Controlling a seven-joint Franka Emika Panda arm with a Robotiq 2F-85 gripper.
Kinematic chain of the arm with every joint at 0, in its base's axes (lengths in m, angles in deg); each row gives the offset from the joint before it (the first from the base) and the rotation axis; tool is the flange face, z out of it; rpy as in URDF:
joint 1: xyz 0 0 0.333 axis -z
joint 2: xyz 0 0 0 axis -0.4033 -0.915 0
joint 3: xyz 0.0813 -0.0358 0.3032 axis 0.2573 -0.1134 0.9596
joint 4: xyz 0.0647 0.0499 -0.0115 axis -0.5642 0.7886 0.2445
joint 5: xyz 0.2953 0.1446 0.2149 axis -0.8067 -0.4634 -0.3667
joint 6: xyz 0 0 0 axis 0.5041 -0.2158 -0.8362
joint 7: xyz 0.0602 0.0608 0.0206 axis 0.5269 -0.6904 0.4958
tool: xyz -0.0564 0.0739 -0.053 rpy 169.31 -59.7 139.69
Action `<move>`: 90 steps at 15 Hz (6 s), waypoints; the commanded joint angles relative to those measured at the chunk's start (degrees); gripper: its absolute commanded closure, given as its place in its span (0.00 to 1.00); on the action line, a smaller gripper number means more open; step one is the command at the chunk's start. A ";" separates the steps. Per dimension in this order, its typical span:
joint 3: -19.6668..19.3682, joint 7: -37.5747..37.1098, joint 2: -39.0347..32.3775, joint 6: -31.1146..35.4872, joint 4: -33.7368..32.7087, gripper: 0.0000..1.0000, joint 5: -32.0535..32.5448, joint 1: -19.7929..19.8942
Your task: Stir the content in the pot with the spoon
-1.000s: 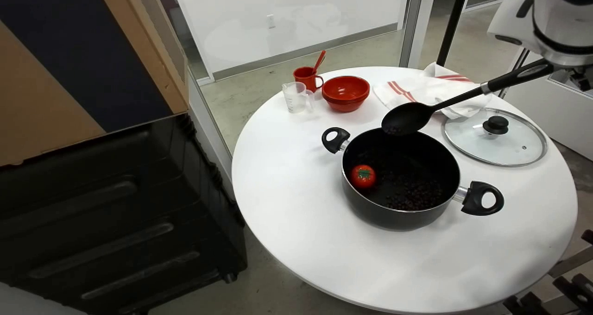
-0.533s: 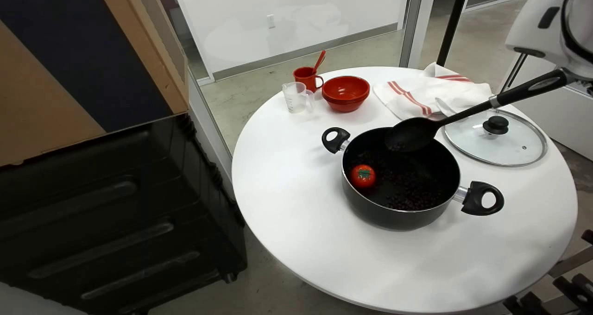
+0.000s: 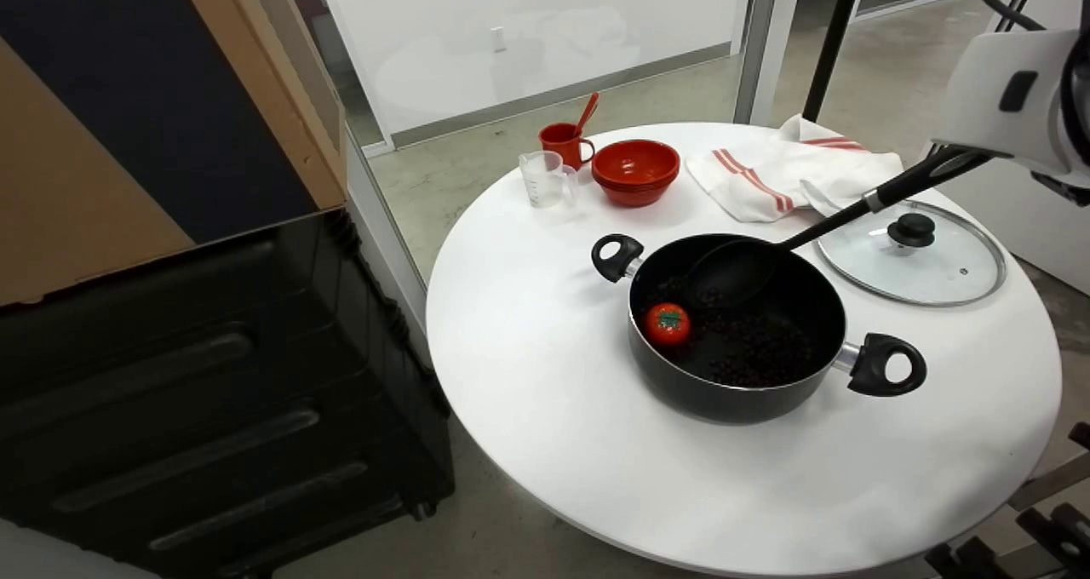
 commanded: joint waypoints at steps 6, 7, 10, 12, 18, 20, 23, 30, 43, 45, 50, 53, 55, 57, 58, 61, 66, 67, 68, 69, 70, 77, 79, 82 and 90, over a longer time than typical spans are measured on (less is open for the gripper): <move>0.42 -10.44 -1.81 -5.62 -0.16 0.93 24.99 -0.05; 0.29 -10.67 -1.84 -6.65 -0.19 0.93 28.80 0.10; -0.23 -10.34 -1.97 -8.90 -0.27 0.93 38.56 0.69; 2.92 -6.22 -1.14 -9.83 -0.43 0.93 33.86 -2.44; 7.02 -1.04 1.42 -10.11 0.34 0.93 33.23 -6.44; 7.32 -1.29 1.33 -9.91 -0.16 0.93 33.19 -6.92; 6.85 -2.62 1.44 -9.43 -0.26 0.93 33.27 -6.52; 1.03 -5.71 2.49 -2.14 -3.06 0.93 33.02 -0.84; -3.53 -3.71 3.63 -0.59 -0.41 0.93 20.23 2.87; -3.56 -3.76 3.48 -1.02 0.00 0.93 19.21 2.89; -3.73 -4.26 2.27 -2.38 -0.62 0.93 20.27 3.06; -3.24 -4.75 2.30 -2.81 -0.67 0.93 20.92 2.59; -2.88 -5.24 1.82 -3.39 -0.71 0.93 21.65 2.22; -2.68 -5.69 1.22 -4.29 -0.71 0.93 23.28 2.03; -2.62 -5.80 0.93 -4.84 -0.71 0.93 24.34 1.98; -2.43 -6.50 -0.11 -7.13 -0.71 0.93 28.03 1.95; -1.59 -7.77 -2.13 -10.09 -0.71 0.93 32.37 1.73; -1.20 -8.04 -2.52 -10.13 -0.71 0.93 32.02 1.56; -0.87 -8.23 -2.89 -10.08 -0.72 0.93 31.70 1.49; -0.58 -8.09 -3.20 -9.76 -0.71 0.93 31.37 1.44; -0.35 -8.10 -3.53 -9.85 -0.71 0.93 31.63 1.38; 1.02 -8.91 -5.21 -10.21 -0.71 0.93 32.27 1.17; 1.16 -9.83 -5.64 -11.54 -0.69 0.93 35.16 1.20; 4.24 -9.06 -5.89 -14.54 -0.60 0.93 33.77 -1.64; 10.77 -8.49 -7.73 -20.62 -0.68 0.93 33.30 -7.85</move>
